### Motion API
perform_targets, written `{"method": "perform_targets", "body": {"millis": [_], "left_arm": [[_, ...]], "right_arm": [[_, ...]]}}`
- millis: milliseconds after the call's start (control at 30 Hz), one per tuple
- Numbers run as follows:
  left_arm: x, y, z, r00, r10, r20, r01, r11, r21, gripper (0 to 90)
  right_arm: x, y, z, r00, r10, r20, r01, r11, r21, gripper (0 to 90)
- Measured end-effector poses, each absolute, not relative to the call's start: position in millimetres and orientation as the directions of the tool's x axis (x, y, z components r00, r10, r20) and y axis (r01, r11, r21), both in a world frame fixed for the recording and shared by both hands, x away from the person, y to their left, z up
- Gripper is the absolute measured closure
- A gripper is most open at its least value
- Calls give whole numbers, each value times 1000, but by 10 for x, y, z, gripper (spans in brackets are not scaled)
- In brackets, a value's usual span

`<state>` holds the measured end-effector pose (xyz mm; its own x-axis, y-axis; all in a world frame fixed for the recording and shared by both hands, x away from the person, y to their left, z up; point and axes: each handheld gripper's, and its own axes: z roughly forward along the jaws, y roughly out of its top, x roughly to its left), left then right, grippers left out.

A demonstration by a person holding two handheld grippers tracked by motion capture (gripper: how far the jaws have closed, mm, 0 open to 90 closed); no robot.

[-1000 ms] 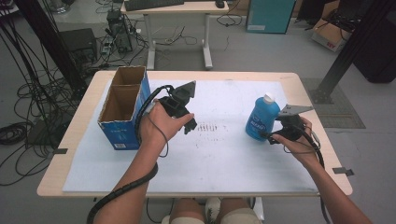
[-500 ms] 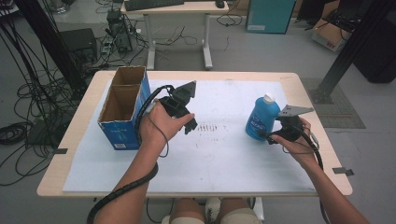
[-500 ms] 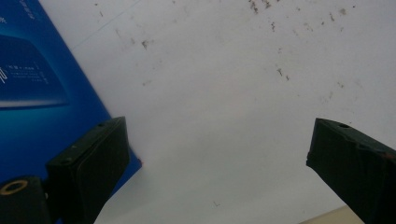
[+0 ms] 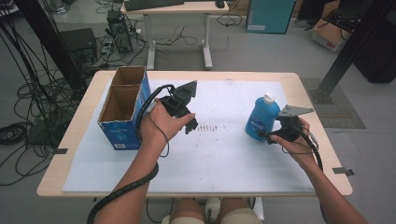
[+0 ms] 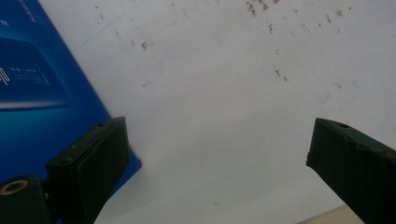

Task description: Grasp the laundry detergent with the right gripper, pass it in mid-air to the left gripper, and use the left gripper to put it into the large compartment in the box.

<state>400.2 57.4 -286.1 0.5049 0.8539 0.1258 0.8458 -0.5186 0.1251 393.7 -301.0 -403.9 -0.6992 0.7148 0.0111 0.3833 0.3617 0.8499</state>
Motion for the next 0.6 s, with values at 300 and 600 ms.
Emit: {"method": "perform_targets", "body": {"millis": [300, 600], "left_arm": [[3996, 573, -2866, 504, 855, 123, 846, -517, 128, 61], [3989, 579, -2856, 505, 855, 122, 846, -518, 128, 61]], "right_arm": [[3945, -3013, -4038, -710, 704, -4, 358, 366, 859, 19], [3942, -3007, -4054, -714, 700, -7, 350, 366, 862, 19]]}}
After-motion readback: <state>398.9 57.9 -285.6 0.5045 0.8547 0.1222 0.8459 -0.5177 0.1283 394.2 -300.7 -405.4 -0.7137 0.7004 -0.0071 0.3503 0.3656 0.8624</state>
